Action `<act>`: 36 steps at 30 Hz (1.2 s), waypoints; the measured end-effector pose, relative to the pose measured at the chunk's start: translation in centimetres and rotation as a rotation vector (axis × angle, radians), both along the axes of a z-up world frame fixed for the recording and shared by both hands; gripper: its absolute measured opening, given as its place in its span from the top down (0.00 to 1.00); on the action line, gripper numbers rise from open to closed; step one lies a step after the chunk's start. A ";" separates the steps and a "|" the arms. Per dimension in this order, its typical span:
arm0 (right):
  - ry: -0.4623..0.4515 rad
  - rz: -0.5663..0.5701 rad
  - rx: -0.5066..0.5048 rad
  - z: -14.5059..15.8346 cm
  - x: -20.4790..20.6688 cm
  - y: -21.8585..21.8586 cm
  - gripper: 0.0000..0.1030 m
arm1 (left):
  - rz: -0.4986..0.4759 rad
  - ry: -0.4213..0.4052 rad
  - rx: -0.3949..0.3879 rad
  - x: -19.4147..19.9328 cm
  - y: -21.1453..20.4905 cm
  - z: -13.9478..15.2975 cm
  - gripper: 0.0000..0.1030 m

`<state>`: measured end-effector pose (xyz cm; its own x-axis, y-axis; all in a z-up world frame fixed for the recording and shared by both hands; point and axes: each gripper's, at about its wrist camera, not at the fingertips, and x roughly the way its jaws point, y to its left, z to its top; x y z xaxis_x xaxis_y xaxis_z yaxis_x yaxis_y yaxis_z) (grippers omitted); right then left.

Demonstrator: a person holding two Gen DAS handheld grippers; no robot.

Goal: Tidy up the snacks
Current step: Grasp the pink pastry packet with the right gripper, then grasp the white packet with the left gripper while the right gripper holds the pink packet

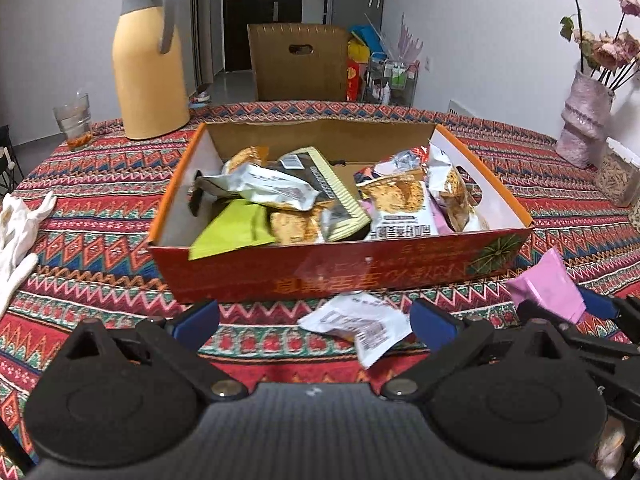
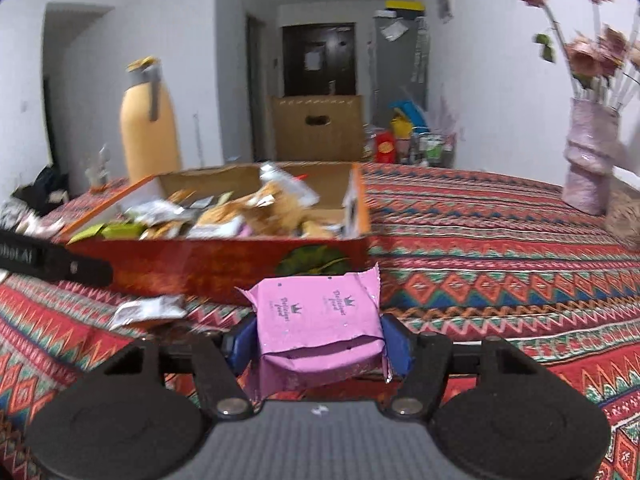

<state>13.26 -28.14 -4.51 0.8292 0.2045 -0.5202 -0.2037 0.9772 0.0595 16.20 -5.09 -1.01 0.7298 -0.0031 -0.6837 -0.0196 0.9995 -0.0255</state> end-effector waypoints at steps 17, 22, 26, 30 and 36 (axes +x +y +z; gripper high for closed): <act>-0.011 -0.059 0.052 -1.8 0.6 -1.5 0.37 | 0.121 0.156 0.070 5.0 -3.6 -3.5 0.00; -0.020 -0.056 0.053 -1.8 0.3 -1.4 0.36 | 0.124 0.179 0.072 5.1 -3.5 -4.1 0.01; -0.023 -0.057 0.053 -1.8 0.2 -1.4 0.36 | 0.099 0.193 0.063 4.9 -3.6 -4.3 0.23; -0.025 -0.058 0.052 -1.8 0.2 -1.4 0.36 | 0.069 0.193 0.049 4.5 -3.7 -4.6 0.39; -0.027 -0.062 0.047 -1.8 0.1 -1.3 0.36 | 0.033 0.180 0.044 3.6 -3.6 -4.3 0.58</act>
